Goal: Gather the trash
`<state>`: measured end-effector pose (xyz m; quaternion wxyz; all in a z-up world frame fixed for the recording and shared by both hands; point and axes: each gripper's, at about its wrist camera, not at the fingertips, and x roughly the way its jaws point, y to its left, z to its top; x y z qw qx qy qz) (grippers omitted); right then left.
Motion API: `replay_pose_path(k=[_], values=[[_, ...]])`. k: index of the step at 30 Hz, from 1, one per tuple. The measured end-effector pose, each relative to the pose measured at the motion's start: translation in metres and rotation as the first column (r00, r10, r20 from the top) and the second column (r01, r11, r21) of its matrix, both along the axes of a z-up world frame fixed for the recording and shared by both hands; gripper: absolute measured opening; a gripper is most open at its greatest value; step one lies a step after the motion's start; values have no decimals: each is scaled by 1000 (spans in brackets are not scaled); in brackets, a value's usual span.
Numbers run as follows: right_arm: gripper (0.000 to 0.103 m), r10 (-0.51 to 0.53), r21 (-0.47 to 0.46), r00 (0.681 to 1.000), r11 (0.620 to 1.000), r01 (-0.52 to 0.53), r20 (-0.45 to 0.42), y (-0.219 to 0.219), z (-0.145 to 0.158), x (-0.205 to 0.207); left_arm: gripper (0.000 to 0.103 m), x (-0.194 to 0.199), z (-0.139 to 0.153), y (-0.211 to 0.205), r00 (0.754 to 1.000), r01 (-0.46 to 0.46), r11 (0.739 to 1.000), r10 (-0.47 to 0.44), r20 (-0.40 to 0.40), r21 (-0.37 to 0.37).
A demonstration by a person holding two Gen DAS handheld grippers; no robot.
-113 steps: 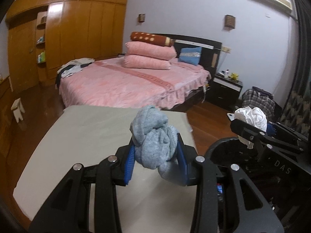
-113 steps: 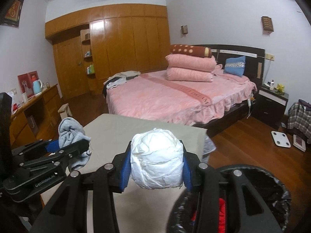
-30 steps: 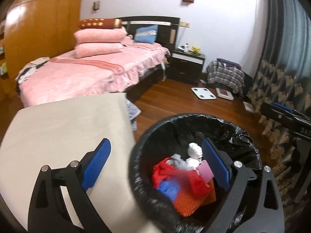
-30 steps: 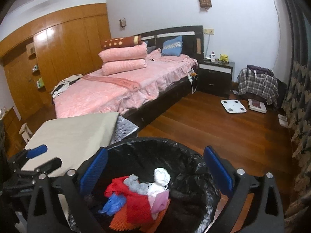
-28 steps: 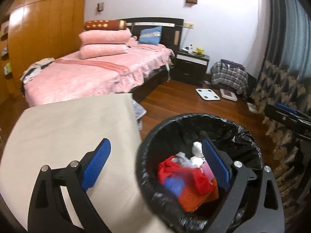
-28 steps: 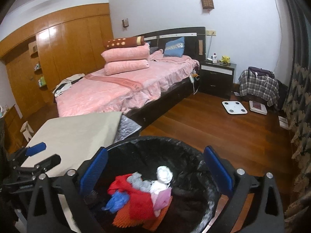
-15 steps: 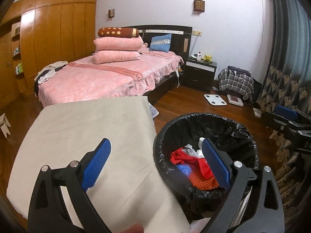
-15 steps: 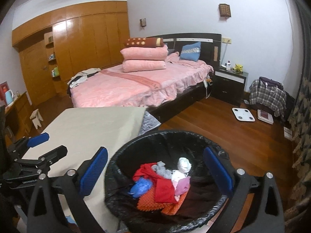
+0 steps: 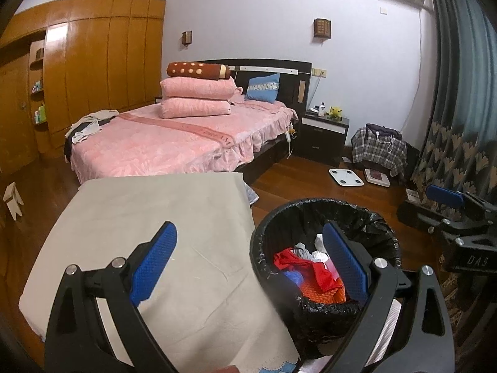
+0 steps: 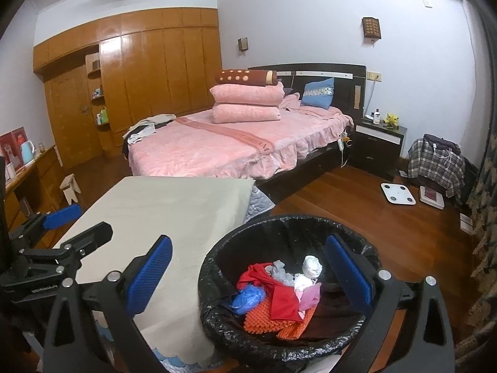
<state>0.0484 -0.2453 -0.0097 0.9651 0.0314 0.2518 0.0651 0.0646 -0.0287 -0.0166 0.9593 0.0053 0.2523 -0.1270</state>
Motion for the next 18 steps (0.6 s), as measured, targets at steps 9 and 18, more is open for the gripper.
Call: replay_pose_path(k=[9,18], values=[[97,-4,3,1000,1000,4,21,-2,4,-7,92,-10,7,0,1000,6,1000,-6,19,-3],[97,-3,3,1000,1000,3,21,-2,3,-8,92,-11,9,-1,1000,9,1000,-9,20,0]])
